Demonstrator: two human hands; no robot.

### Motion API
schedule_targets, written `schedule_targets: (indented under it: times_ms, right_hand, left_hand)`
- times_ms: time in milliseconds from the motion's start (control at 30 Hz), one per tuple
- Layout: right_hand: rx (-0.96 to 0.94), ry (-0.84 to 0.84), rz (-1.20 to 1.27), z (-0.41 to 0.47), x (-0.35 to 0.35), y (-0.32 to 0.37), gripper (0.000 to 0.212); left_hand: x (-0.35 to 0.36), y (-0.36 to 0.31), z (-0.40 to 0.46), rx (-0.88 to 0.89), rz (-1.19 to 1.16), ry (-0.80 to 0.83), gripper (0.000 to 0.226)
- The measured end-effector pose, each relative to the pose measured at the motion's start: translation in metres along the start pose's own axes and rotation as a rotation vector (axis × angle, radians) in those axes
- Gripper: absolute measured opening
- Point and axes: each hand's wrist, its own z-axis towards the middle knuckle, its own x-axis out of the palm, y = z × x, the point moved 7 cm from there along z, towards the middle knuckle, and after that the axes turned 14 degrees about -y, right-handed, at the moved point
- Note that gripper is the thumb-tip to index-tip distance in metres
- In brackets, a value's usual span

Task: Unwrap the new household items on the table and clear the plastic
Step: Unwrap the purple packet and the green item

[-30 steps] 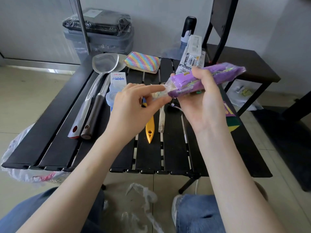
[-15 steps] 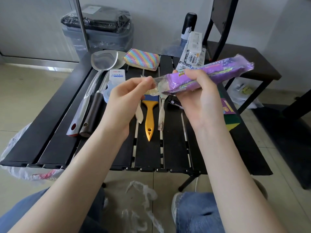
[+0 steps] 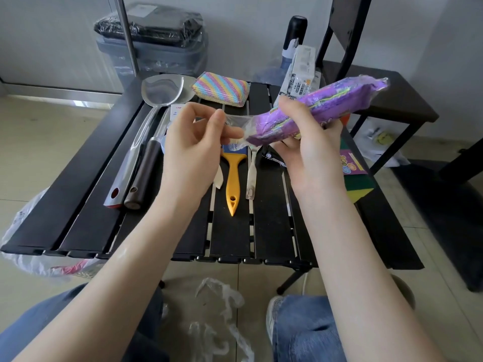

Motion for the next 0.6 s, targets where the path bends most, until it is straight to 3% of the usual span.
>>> schedule_targets:
  times_ms: [200,300,400,467,600]
  right_hand:
    - [-0.297,-0.031,-0.144,-0.007,0.002,0.015,0.071]
    - [-0.390,-0.020,-0.145,-0.009,0.002,0.019,0.064]
    - [-0.321,-0.047,-0.181,-0.006,-0.001,0.013,0.054]
    - [-0.223,-0.056,-0.185,-0.002,-0.003,0.007,0.053]
    - [-0.138,-0.083,-0.233,0.004,-0.005,0.004,0.066]
  left_hand:
    - [-0.008,-0.007,0.001,0.116,0.050,-0.092,0.015]
    - [-0.007,-0.003,0.004,0.045,0.036,-0.057,0.010]
    - [-0.002,0.001,0.005,-0.058,-0.023,0.038,0.012]
    - [0.001,-0.002,0.004,-0.033,-0.030,0.106,0.014]
    - [0.001,-0.013,0.003,0.236,0.137,0.186,0.010]
